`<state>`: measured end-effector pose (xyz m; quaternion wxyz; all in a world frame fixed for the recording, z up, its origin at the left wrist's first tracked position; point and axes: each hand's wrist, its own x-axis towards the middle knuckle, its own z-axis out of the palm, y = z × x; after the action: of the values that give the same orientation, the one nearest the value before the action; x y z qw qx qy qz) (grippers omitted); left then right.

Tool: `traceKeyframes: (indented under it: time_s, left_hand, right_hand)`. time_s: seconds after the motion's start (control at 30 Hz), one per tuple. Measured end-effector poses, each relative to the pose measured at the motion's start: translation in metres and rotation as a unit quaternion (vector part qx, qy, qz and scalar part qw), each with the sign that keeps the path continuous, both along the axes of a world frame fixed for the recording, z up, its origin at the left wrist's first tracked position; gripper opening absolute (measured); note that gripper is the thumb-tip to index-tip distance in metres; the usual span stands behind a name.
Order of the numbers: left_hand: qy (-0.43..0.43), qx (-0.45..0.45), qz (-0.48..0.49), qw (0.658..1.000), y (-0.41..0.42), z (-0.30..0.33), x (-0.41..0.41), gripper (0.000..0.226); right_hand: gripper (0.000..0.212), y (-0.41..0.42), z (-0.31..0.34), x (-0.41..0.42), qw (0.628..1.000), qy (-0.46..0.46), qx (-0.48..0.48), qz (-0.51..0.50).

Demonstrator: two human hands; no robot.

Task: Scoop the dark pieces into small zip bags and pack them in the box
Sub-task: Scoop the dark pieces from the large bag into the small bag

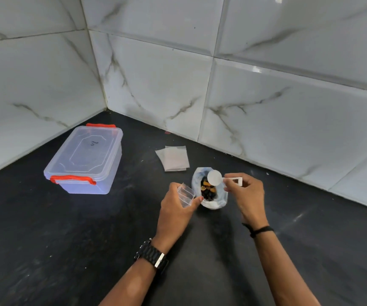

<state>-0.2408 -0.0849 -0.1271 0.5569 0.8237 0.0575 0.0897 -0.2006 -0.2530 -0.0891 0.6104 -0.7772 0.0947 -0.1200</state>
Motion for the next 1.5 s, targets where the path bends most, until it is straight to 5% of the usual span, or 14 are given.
traceKeyframes:
  time_s: [0.17,0.47,0.93,1.13,1.3,1.5]
  left_hand:
    - [0.041,-0.027,0.004,0.999,-0.012,0.0,0.016,0.045]
    - [0.077,-0.022,-0.01,0.997,-0.017,-0.008,0.032,0.04]
    - [0.035,-0.128,0.039,0.99,-0.023,-0.016,0.031,0.037]
    - [0.044,-0.146,0.036,0.988,-0.023,-0.018,0.03,0.038]
    - [0.044,-0.159,0.039,0.985,-0.024,-0.02,0.028,0.038]
    - [0.046,-0.159,0.045,0.985,-0.024,-0.02,0.026,0.037]
  right_hand:
    - [0.007,0.004,-0.017,-0.002,0.992,-0.069,-0.1,0.02]
    - [0.022,0.002,-0.037,0.005,0.938,-0.122,-0.298,0.127]
    - [0.025,-0.001,-0.025,0.015,0.916,-0.055,-0.361,0.166]
    - [0.021,-0.004,-0.026,0.019,0.949,0.0,-0.292,0.122]
    - [0.026,-0.003,-0.023,0.012,0.926,-0.009,-0.34,0.163]
    - [0.03,-0.005,-0.029,0.01,0.978,0.045,-0.187,0.086]
